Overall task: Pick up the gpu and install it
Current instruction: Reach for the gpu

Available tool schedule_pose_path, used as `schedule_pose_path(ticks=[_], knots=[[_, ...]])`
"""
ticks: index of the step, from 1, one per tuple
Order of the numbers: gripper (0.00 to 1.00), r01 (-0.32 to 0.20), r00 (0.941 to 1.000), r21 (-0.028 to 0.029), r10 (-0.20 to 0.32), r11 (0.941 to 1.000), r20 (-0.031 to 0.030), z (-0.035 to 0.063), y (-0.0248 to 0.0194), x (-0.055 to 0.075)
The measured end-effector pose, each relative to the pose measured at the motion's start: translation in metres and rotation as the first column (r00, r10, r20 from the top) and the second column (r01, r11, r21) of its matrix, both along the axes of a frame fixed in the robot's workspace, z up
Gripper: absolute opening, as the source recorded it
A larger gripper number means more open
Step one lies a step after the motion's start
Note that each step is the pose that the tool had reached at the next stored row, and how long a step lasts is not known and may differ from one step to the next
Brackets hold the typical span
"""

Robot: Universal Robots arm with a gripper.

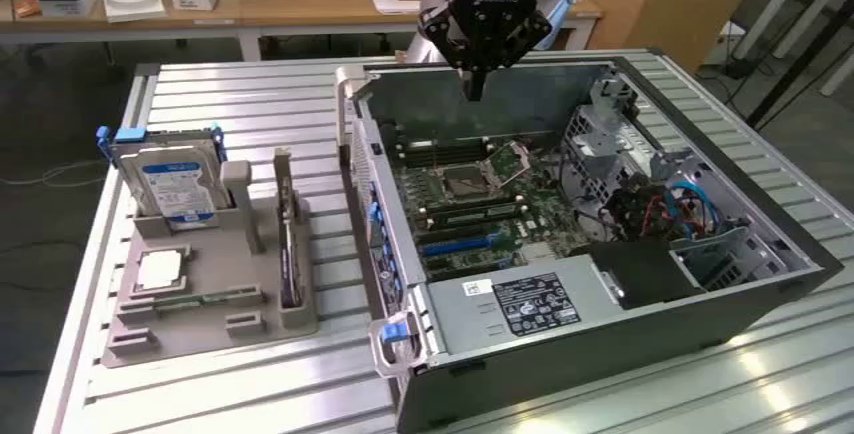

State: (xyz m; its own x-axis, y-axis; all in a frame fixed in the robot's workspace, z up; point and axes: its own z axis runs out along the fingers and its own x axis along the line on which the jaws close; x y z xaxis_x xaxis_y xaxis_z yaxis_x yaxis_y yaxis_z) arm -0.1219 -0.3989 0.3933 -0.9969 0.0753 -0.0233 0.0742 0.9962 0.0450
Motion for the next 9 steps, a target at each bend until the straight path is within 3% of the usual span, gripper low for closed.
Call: schedule_pose_path(ticks=[9], knots=[[0.11,0.0,1.0,0.0,0.0,1.0,0.0,0.0,0.0,-0.0064]])
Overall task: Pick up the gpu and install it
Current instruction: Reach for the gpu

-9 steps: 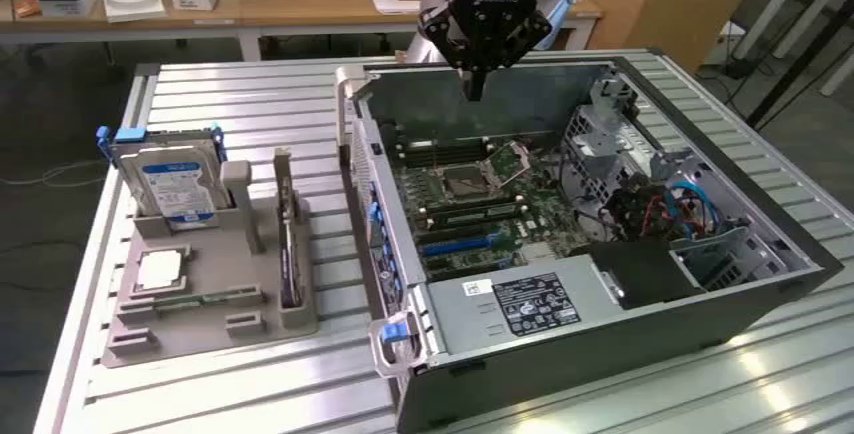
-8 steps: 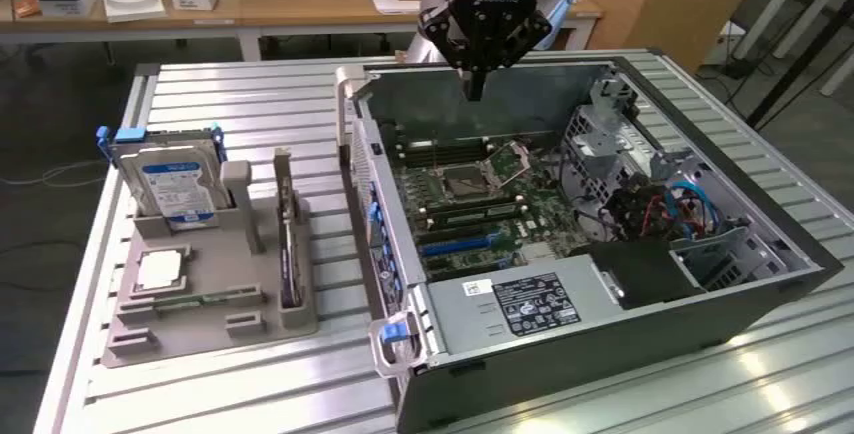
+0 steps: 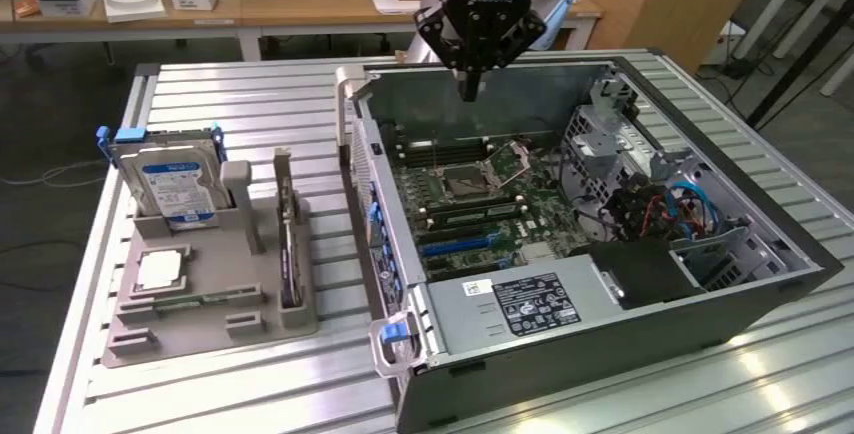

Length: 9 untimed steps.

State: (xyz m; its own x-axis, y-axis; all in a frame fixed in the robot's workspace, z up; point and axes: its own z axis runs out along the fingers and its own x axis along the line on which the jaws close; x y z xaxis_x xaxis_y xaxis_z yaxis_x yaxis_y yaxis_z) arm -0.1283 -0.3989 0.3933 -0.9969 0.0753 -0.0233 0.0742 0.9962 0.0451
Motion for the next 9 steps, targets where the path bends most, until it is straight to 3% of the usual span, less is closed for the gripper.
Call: schedule_pose_path(ticks=[9], knots=[[0.11,0.0,1.0,0.0001,0.0,1.0,0.0001,0.0,0.0,-0.012]])
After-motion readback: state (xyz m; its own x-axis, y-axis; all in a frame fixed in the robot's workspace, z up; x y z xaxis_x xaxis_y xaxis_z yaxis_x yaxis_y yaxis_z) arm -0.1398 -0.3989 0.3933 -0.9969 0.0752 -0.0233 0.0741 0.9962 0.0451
